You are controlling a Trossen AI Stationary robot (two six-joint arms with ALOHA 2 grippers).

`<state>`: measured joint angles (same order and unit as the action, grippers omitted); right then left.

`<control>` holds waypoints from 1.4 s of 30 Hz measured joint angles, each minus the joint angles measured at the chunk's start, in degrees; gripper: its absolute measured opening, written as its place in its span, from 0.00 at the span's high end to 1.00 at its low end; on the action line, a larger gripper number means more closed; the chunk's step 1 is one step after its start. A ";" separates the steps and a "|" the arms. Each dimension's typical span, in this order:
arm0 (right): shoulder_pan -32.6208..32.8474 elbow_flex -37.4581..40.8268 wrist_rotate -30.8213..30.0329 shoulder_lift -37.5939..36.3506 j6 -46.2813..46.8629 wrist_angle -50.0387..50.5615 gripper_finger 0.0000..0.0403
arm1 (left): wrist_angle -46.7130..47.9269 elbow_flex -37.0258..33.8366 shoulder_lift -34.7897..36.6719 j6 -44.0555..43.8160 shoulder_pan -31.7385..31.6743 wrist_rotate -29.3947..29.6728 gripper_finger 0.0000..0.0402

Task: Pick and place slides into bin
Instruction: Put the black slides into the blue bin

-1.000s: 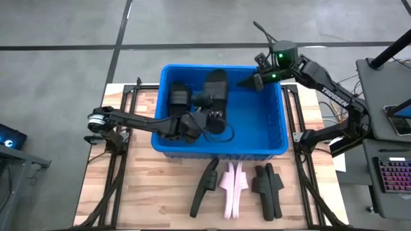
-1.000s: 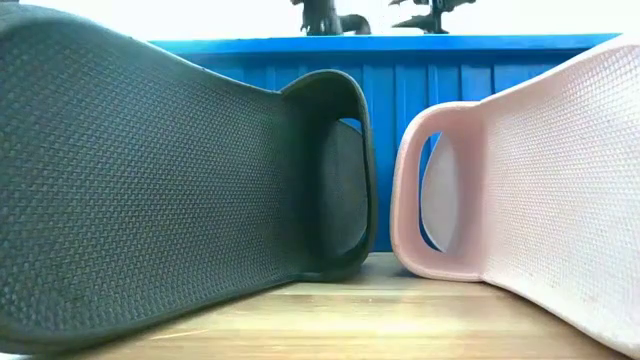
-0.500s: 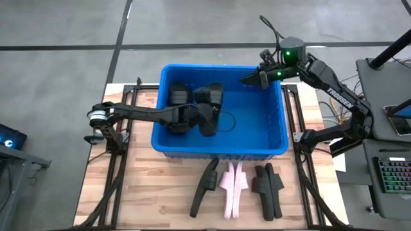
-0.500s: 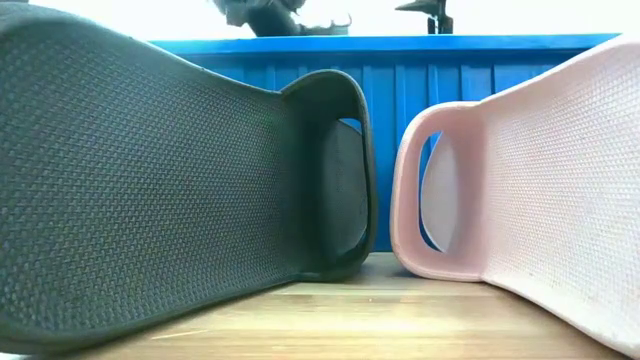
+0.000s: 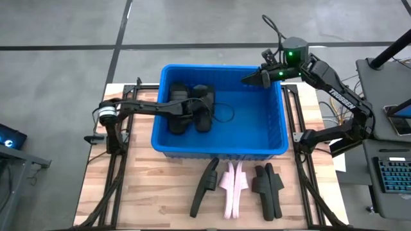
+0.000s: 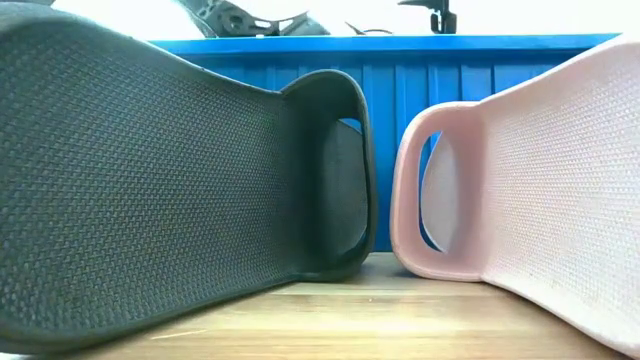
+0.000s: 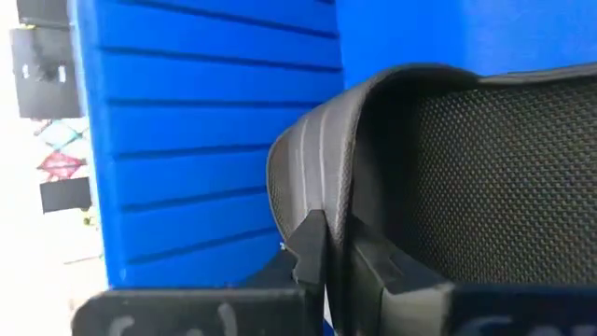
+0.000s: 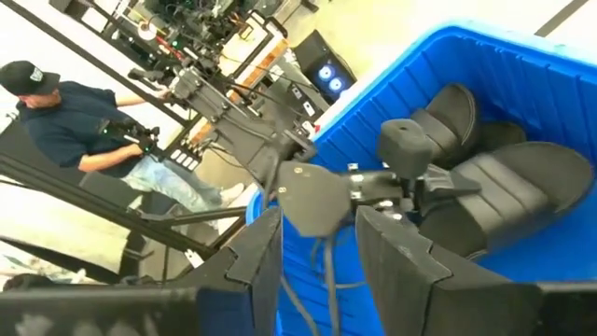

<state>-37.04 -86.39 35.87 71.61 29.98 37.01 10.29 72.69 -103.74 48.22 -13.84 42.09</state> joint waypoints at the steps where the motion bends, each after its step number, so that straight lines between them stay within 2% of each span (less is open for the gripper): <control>1: 0.00 0.00 -0.01 0.00 0.00 0.00 0.68 | -0.15 -0.01 -0.46 0.50 -0.29 -0.76 1.00; 10: 0.00 0.00 -0.18 0.00 0.02 -0.09 0.69 | -1.06 -0.71 -5.94 7.69 -2.38 0.03 1.00; 18: 0.00 0.00 -1.70 0.00 0.03 -2.07 0.70 | -2.10 -0.58 -6.60 7.72 -3.60 -0.54 0.97; 25: 0.00 0.00 -1.85 0.00 0.02 -3.10 0.69 | -2.07 -0.39 -6.30 7.39 -3.85 -2.71 0.79; 33: 0.00 0.00 -1.82 0.02 0.02 -3.10 0.71 | -1.55 -0.37 -6.01 5.23 -3.94 -2.88 0.46; 38: 0.00 0.00 -1.55 0.02 -0.02 -3.10 0.70 | 4.48 -0.35 -4.58 4.75 -3.90 -6.64 0.28; 42: 0.00 0.01 -1.49 0.02 -0.46 -3.08 0.69 | 7.66 -0.33 -2.21 4.57 -3.80 -10.75 0.21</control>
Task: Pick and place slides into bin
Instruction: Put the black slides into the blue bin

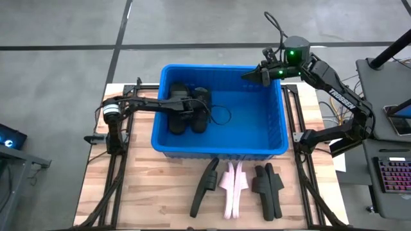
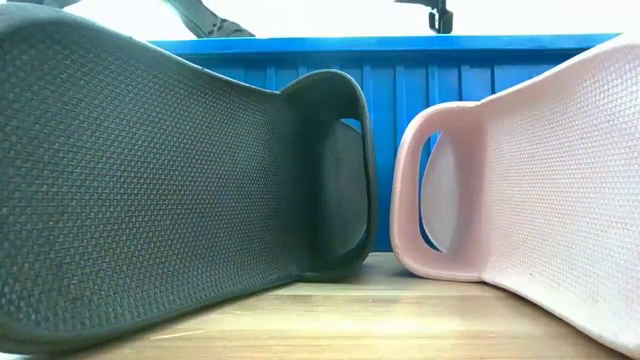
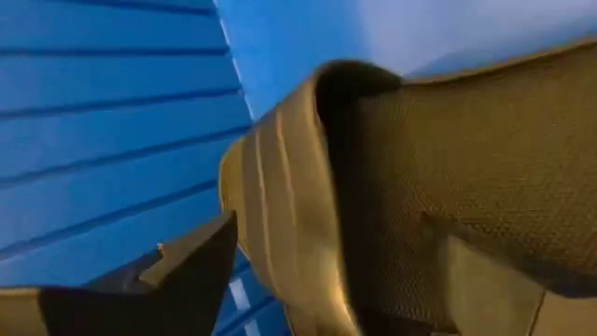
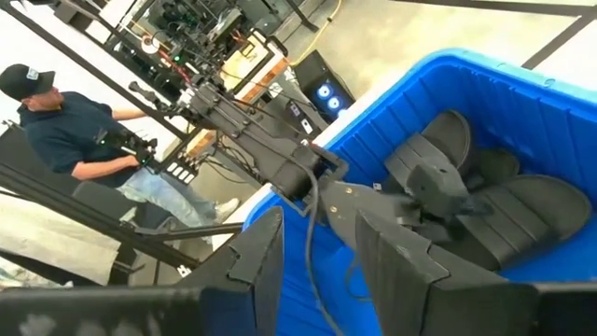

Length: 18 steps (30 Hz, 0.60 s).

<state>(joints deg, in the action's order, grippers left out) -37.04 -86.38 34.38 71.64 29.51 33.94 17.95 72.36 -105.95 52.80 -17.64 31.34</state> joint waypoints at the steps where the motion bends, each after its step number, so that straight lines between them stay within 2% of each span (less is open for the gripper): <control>1: 0.00 0.02 0.02 0.00 -0.02 0.02 0.69 | 0.38 0.00 0.62 0.00 0.03 -0.64 0.21; 12: 0.00 0.02 0.04 0.02 -0.18 0.06 0.71 | 1.98 2.50 9.05 -0.46 2.90 -6.00 0.20; 15: 0.00 0.02 0.04 0.00 -0.17 0.06 0.70 | 2.26 3.57 11.50 -5.28 3.95 -6.86 0.20; 18: 0.00 0.02 0.04 0.02 -0.15 0.08 0.70 | 2.32 4.44 14.59 -15.16 4.52 -10.10 0.21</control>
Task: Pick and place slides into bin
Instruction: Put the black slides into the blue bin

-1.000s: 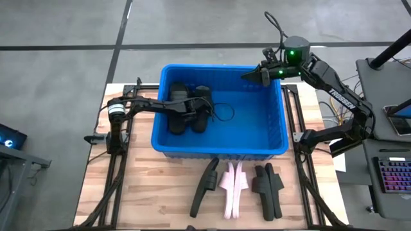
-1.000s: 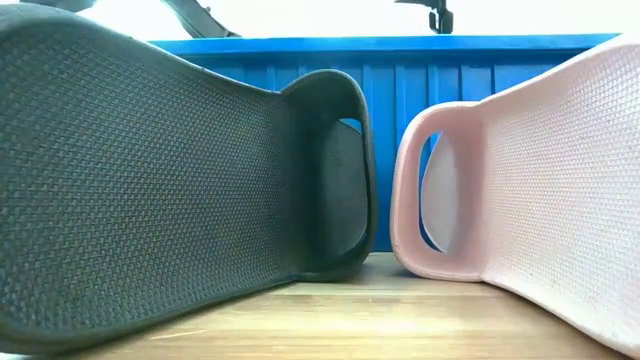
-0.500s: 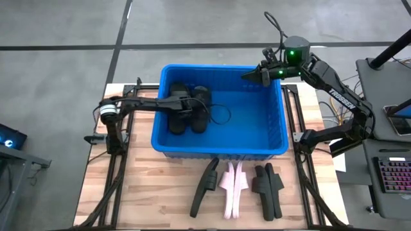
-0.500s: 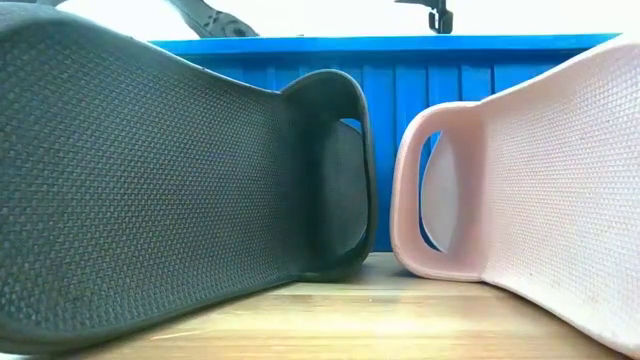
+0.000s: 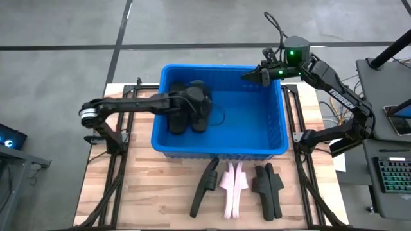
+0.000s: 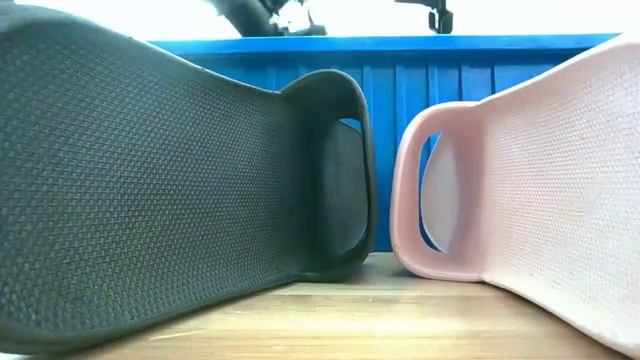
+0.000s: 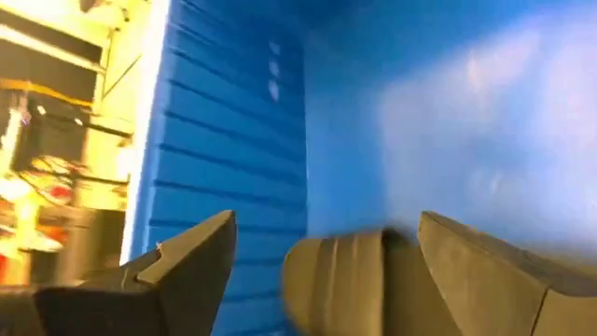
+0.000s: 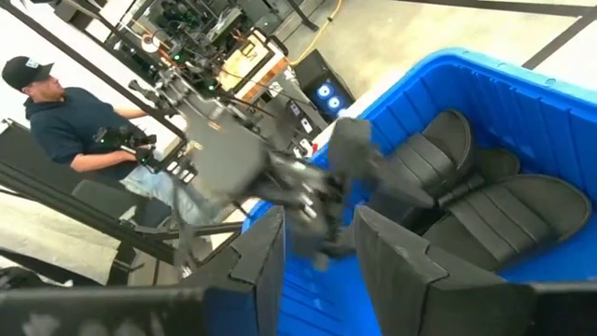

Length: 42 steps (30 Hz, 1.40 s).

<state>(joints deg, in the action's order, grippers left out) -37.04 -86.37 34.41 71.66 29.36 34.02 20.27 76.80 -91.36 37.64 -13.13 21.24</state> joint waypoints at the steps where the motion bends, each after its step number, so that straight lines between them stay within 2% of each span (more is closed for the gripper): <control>1: 0.02 0.00 0.00 0.00 0.00 0.00 0.69 | -0.04 0.02 1.31 -4.08 0.00 -1.77 0.22; 5: 0.06 0.00 0.00 0.00 0.00 -0.01 0.70 | -0.24 0.27 6.49 -19.84 -0.01 -9.30 0.26; 9: 0.37 0.00 -0.02 0.00 -1.23 -0.15 0.71 | -0.69 0.15 12.19 -32.04 0.53 -13.48 0.31; 12: 0.59 0.00 -0.01 0.00 -3.53 -0.24 0.71 | -2.38 -0.04 15.93 -39.42 1.63 -15.73 0.37; 16: 0.70 0.00 -0.02 0.00 -5.93 -0.37 0.70 | -6.42 -0.20 19.13 -45.31 2.76 -23.92 0.49; 21: 0.70 0.02 -0.02 -0.06 -7.00 -2.18 0.71 | -12.19 -0.26 20.32 -46.41 5.62 -25.78 0.69; 28: 2.39 0.02 -0.04 -1.73 -12.03 -3.68 0.72 | -12.26 -0.18 21.06 -46.34 8.50 -21.05 0.98; 31: 3.91 0.02 -0.08 -3.20 -12.91 -3.48 0.72 | -12.29 -0.22 21.71 -46.33 9.95 -18.70 0.98; 36: 8.26 0.02 -1.24 -6.81 -12.32 -3.08 0.72 | -12.23 -0.25 22.77 -46.31 12.18 -18.23 1.00; 39: 12.78 0.02 -6.96 -9.51 -10.46 -3.00 0.72 | -11.49 -0.29 23.03 -46.26 13.20 -18.15 1.00; 42: 18.68 0.02 -15.40 -12.13 -9.60 -2.98 0.72 | -9.69 -0.33 23.23 -45.92 13.76 -18.53 1.00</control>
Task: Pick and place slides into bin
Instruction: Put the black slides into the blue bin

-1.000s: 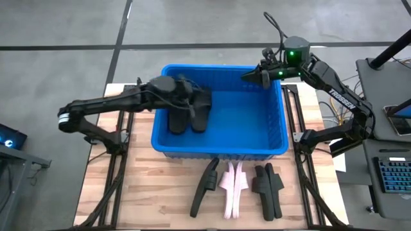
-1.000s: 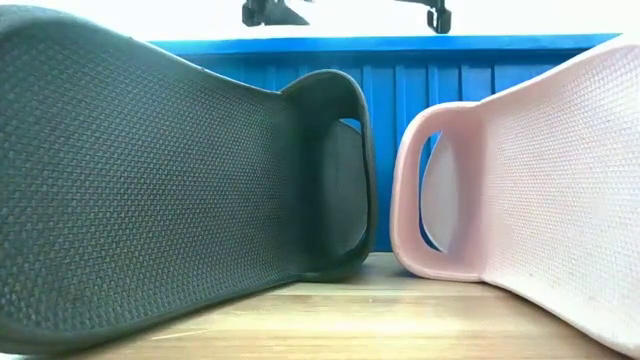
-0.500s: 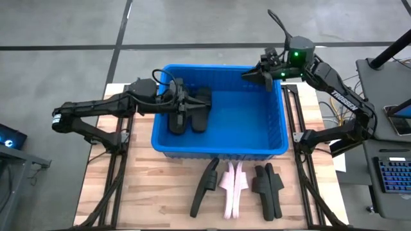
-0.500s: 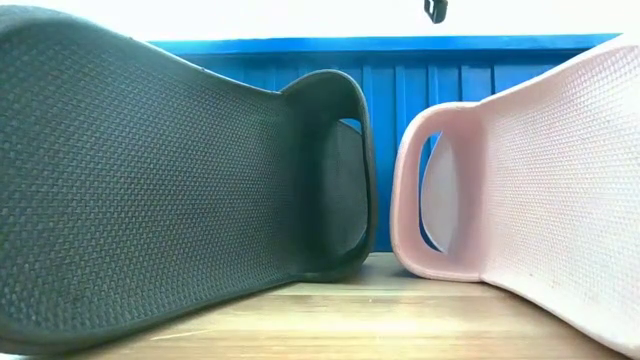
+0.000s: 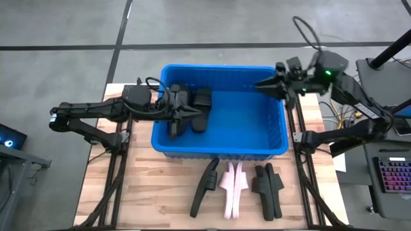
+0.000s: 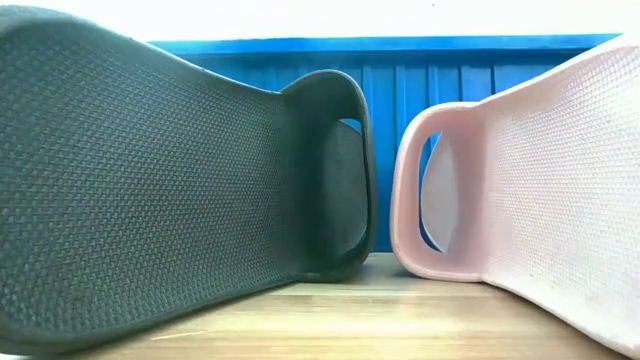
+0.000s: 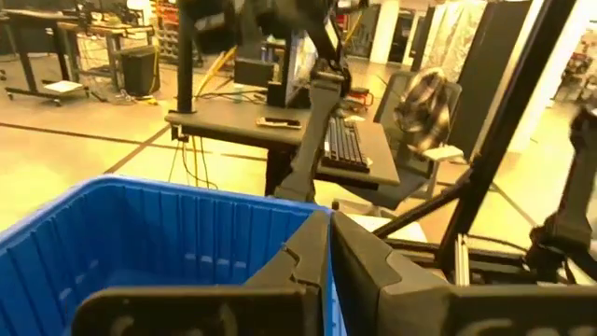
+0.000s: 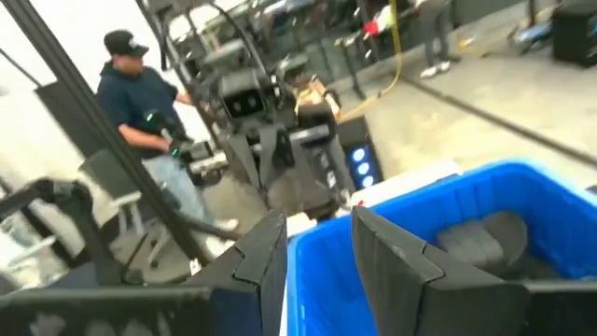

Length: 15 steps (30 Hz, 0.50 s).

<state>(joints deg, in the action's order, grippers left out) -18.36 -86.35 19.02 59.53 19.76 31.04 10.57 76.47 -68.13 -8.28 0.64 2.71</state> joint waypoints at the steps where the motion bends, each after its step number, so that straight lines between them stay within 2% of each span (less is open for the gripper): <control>1: 2.22 0.00 -3.59 -0.76 0.12 0.03 0.72 | 0.22 0.00 0.06 0.08 0.15 -0.60 1.00; 7: 14.99 0.49 -27.68 -3.25 -0.30 0.47 0.72 | 3.10 -0.02 0.00 -0.27 2.65 -10.07 1.00; 9: 17.86 1.00 -33.97 -3.24 -0.30 0.47 0.72 | 3.41 -0.04 -0.07 -0.38 3.70 -11.62 1.00; 12: 20.38 2.25 -38.77 -2.83 -0.28 0.44 0.72 | 3.36 -0.04 0.10 -0.02 4.56 -13.98 1.00; 15: 21.06 3.62 -39.59 -2.01 -0.10 0.56 0.72 | 3.27 -0.04 0.12 2.95 5.24 -17.65 0.98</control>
<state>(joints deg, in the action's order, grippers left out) 2.70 -82.73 -20.58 57.51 19.66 31.60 13.84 76.42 -68.01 -5.34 5.88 -14.94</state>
